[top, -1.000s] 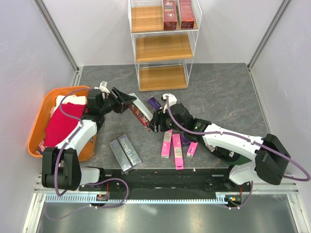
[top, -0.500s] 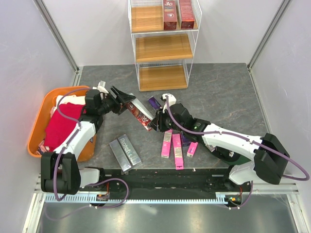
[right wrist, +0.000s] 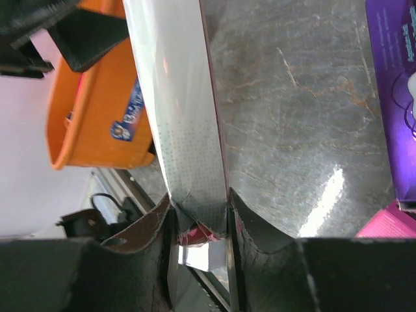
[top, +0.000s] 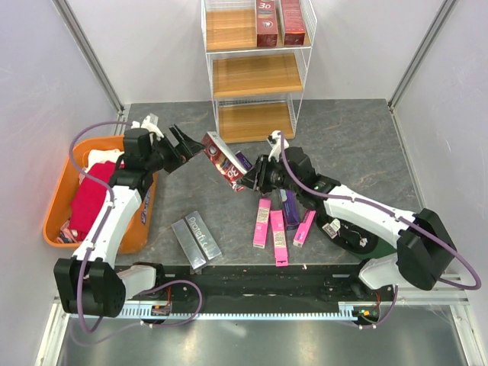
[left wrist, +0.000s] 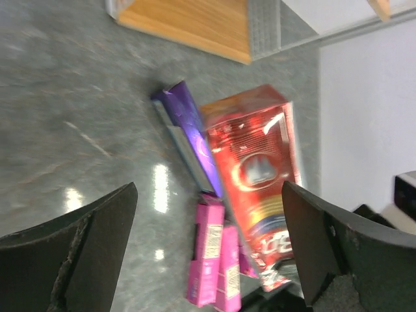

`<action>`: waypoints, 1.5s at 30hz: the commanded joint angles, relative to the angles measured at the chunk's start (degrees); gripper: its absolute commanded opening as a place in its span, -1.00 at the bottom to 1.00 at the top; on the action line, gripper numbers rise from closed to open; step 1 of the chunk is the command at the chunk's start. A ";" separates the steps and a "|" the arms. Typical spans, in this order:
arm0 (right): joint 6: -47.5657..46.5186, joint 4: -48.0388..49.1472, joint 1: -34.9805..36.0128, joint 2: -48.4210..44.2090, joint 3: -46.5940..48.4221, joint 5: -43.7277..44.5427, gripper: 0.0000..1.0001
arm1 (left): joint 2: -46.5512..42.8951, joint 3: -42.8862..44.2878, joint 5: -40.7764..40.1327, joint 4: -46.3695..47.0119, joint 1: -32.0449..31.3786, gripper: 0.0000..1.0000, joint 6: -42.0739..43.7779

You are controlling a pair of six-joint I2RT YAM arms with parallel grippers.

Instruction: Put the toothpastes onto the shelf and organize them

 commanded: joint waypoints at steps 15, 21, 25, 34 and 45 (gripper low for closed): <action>8.36 7.42 -7.58 9.55 30.47 -10.66 -0.72 | 0.74 5.07 -12.95 -11.10 0.36 0.99 12.45; 13.54 8.30 -11.53 15.97 42.96 -9.61 -0.73 | 0.65 3.32 -12.33 -10.22 0.36 0.99 12.36; 18.19 8.73 -14.43 19.74 50.24 -7.06 -0.74 | 0.39 2.96 -11.80 -10.04 0.36 0.99 12.28; 27.26 7.51 -18.21 29.24 62.21 -1.70 -0.73 | -1.19 1.73 -11.36 -9.51 0.36 0.99 12.01; 32.97 5.04 -19.01 36.71 69.69 -1.52 -0.58 | -1.81 1.47 -10.75 -9.43 0.36 0.99 12.01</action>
